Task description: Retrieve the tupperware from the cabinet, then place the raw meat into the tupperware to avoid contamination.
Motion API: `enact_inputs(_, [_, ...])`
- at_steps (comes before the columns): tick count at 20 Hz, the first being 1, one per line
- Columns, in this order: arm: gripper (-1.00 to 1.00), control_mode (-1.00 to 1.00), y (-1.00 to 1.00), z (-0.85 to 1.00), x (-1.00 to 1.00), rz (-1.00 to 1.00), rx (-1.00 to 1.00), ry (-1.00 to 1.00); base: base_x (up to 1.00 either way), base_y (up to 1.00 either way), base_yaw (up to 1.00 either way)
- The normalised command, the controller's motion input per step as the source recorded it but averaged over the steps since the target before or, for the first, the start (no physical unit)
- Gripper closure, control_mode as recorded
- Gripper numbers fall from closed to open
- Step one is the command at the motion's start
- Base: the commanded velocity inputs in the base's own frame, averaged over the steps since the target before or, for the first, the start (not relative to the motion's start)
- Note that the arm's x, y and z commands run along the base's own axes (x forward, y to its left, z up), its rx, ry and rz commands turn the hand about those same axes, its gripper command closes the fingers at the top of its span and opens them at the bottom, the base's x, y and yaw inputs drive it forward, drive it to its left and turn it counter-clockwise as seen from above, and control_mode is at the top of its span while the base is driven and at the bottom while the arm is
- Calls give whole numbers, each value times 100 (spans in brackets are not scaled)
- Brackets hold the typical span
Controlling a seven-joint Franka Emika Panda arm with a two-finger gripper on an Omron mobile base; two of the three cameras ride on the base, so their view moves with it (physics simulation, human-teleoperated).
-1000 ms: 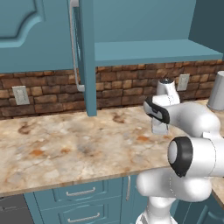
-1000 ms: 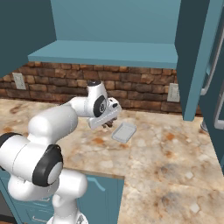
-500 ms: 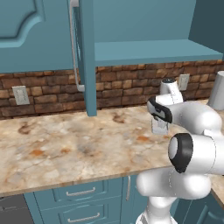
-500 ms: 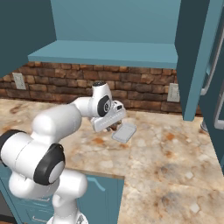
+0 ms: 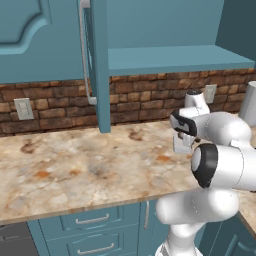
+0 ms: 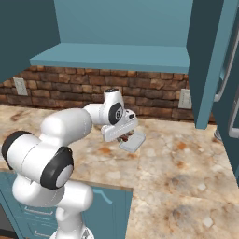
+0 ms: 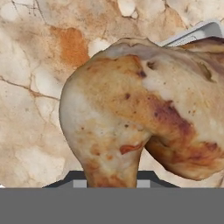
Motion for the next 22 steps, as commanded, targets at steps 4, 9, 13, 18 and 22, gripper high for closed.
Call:
enact_inputs(4, [100, -100, -34, -11, 0, 2, 0, 0, 0, 0, 0])
enact_inputs(9, [100, -100, -16, -5, 3, 3, 0, 1, 0, 0, 0])
enact_inputs(13, [100, -100, 0, -7, 16, 9, 0, 6, 0, 0, 0])
enact_inputs(18, [100, -100, 0, -15, 18, 13, 0, 5, 0, 0, 0])
enact_inputs(22, [100, -100, -6, -13, 12, 11, -2, 3, 0, 0, 0])
